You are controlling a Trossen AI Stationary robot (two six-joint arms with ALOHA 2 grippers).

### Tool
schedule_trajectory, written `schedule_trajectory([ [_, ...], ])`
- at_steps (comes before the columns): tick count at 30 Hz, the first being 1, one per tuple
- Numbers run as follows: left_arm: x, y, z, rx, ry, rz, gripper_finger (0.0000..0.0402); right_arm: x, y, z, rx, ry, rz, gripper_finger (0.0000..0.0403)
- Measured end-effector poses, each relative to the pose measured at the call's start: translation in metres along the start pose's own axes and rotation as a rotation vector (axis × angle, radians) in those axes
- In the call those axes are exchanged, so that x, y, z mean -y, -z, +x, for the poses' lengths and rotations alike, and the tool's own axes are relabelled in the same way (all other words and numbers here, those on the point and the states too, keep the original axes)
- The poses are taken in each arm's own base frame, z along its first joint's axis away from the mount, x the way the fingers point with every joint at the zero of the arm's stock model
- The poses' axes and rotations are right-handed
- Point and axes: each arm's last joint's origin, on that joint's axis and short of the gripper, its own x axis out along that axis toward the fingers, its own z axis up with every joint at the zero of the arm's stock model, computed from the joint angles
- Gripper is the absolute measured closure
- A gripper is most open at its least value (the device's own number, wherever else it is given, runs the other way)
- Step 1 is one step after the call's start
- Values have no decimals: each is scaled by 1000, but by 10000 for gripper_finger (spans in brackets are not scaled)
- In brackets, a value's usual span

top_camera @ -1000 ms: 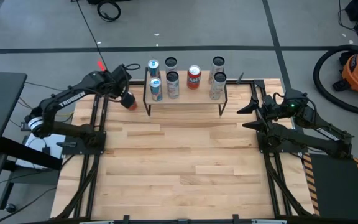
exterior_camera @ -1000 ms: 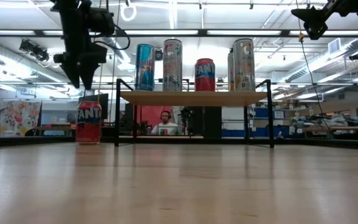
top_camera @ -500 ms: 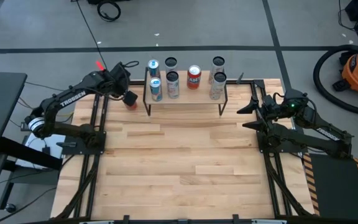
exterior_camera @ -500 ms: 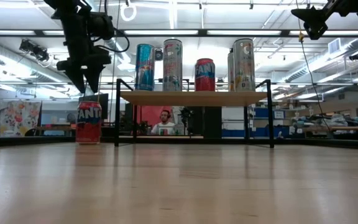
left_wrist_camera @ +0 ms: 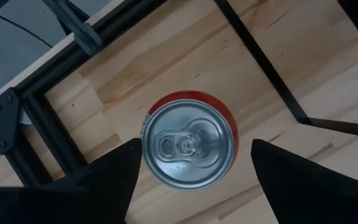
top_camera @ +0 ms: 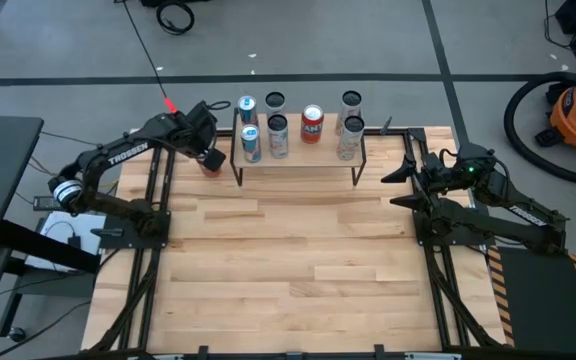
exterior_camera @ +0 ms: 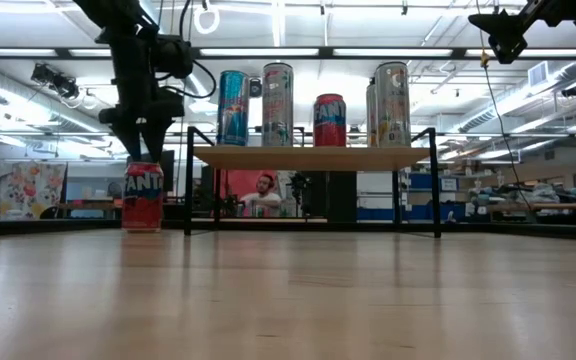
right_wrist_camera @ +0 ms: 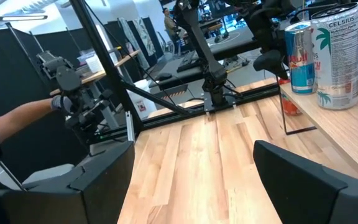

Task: Place canned beverage on shelf
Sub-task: Put the orange soda can on the shelf

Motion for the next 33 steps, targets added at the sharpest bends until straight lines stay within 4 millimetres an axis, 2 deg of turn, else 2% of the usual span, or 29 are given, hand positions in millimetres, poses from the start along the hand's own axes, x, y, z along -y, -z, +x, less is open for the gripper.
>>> schedule_trajectory([
  [11,1,-5,15,-54,-23,1,88,0,0,0,0,0,-2,63],
  [33,0,3,13,-129,-5,111,88,0,0,0,0,0,5,63],
])
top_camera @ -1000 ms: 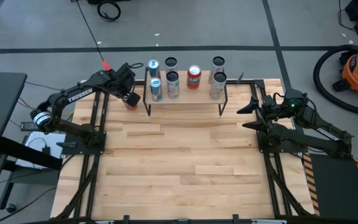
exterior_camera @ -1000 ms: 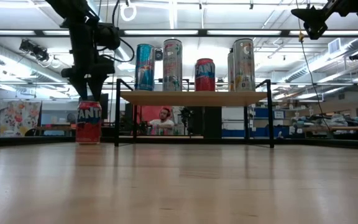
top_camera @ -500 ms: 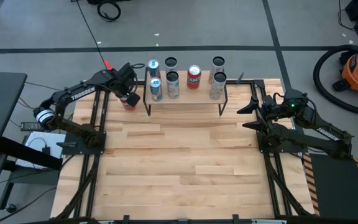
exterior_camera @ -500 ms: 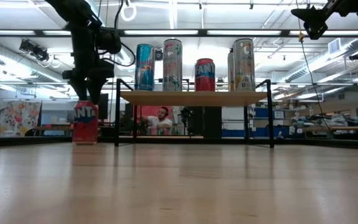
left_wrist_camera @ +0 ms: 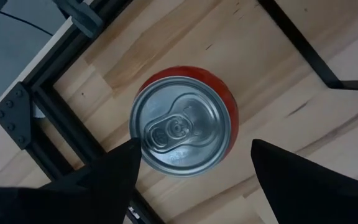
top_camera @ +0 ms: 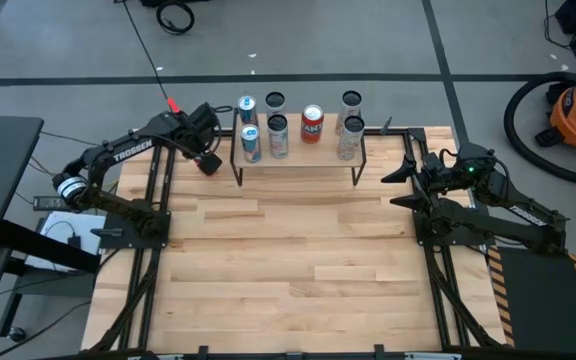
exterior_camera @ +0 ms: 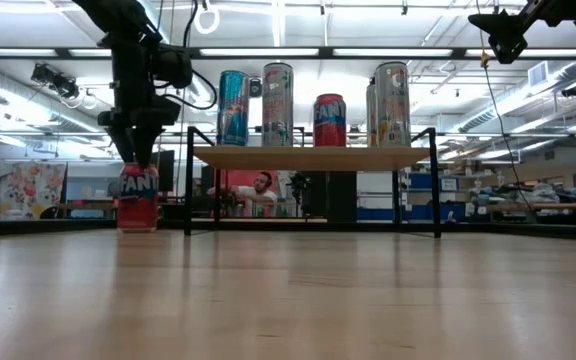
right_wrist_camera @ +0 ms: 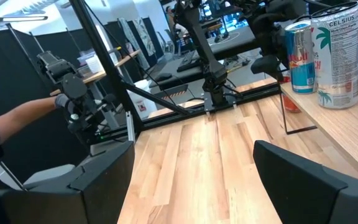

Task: Place canned beverage on shelf
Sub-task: Put the orange soda can on the shelf

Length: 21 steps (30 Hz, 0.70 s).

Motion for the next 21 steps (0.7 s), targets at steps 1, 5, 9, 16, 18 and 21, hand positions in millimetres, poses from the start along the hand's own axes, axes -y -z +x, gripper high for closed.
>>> schedule_trajectory([
  [1,0,0,0,1,0,0,88,0,0,0,0,0,0,63],
  [5,0,0,0,4,1,9,88,0,0,0,0,0,1,63],
  [9,0,0,0,4,-14,16,88,0,0,0,0,0,2,63],
  [16,0,-4,-11,39,-6,18,88,0,0,0,-1,-1,2,63],
  [18,0,-6,-13,51,-9,16,88,0,0,0,-1,-1,-3,63],
  [21,-1,-6,-13,51,-23,15,88,0,1,0,-6,1,-1,63],
])
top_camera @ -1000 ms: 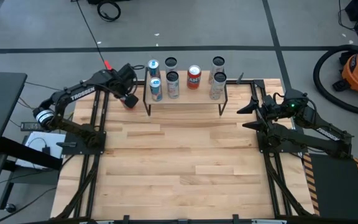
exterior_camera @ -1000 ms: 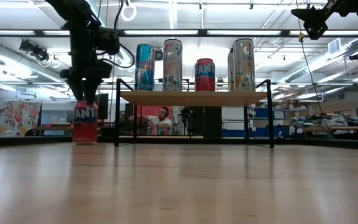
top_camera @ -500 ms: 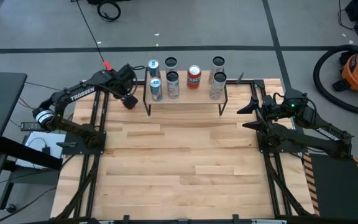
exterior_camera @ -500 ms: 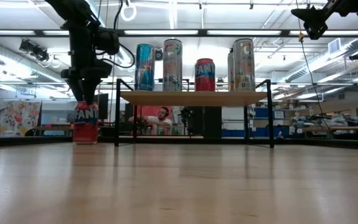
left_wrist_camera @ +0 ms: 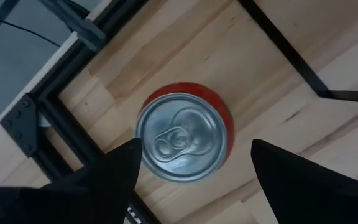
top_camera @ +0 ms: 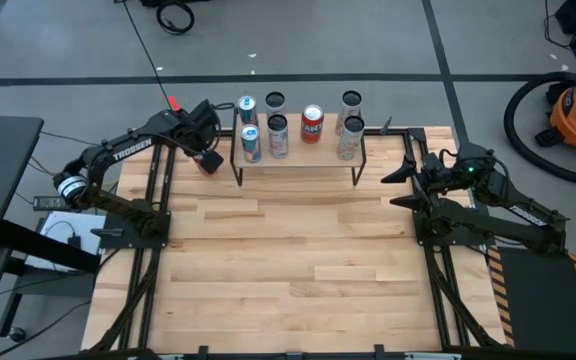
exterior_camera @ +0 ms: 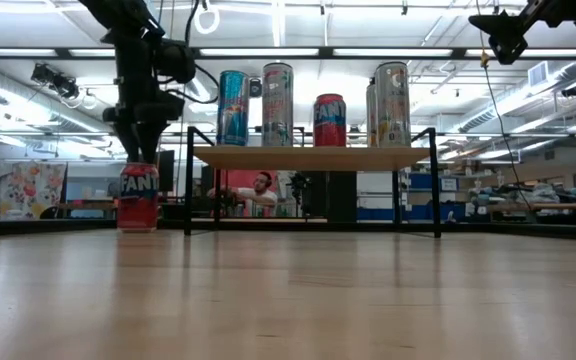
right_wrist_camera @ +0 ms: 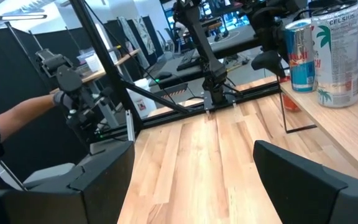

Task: Place canned beverage on shelf
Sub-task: Put the orange soda can on the shelf

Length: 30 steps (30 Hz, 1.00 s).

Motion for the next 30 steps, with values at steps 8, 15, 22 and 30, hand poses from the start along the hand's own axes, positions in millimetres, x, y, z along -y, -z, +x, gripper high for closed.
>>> schedule_trajectory([
  [8,-6,-1,0,0,-51,-12,88,0,2,0,-15,4,9,63],
  [15,-10,-3,10,-48,-31,-21,88,1,2,0,-15,5,9,63],
  [22,-9,-8,19,-71,-26,-3,88,0,2,0,-15,5,9,63],
  [30,-8,-8,20,-75,-6,23,88,1,2,0,-15,5,9,63],
])
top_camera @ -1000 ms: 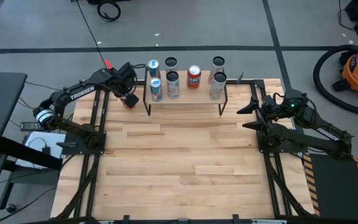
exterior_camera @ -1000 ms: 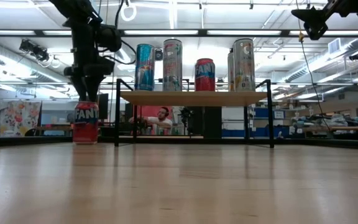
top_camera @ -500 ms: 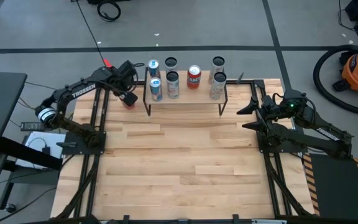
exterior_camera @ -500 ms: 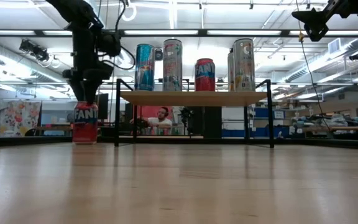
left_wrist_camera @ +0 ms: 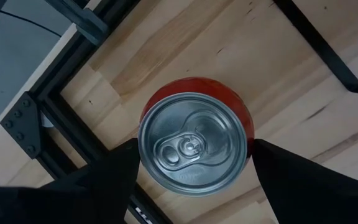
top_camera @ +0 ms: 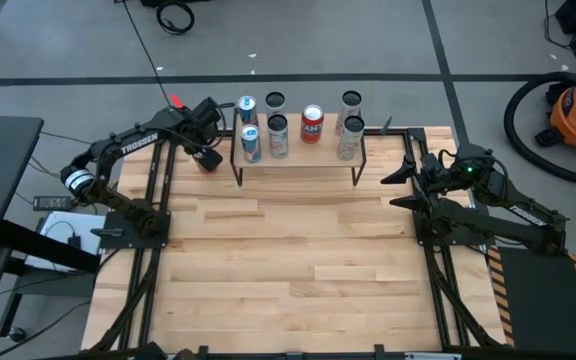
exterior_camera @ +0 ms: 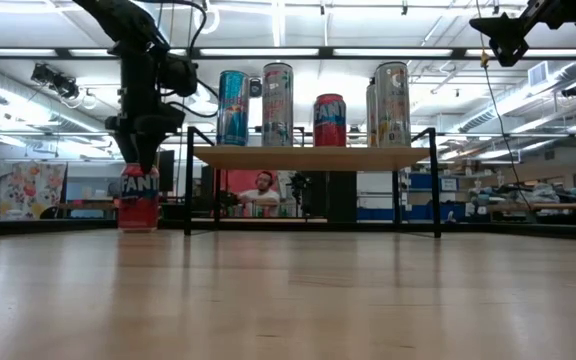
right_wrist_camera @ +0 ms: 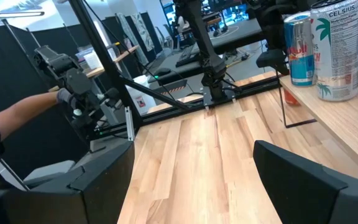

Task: Place canned beverage on shelf
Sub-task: Put the orange soda can on the shelf

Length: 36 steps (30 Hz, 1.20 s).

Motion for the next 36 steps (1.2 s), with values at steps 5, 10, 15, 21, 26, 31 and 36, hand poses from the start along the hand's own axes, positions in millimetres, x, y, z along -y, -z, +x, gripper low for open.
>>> schedule_trajectory([
  [5,0,1,0,-8,4,18,95,0,0,0,-1,0,1,63],
  [10,0,1,0,-10,8,27,104,0,0,0,-1,0,6,63],
  [15,0,1,0,-11,8,31,105,0,0,0,-1,0,55,63],
  [21,1,2,0,-15,12,62,112,0,0,0,-1,0,61,63],
  [26,2,5,-1,-45,43,96,116,0,0,0,-1,0,61,63],
  [31,5,13,-2,-121,72,112,119,0,0,0,-1,0,61,63],
  [36,9,12,-2,-103,64,141,119,0,0,0,-1,0,61,63],
])
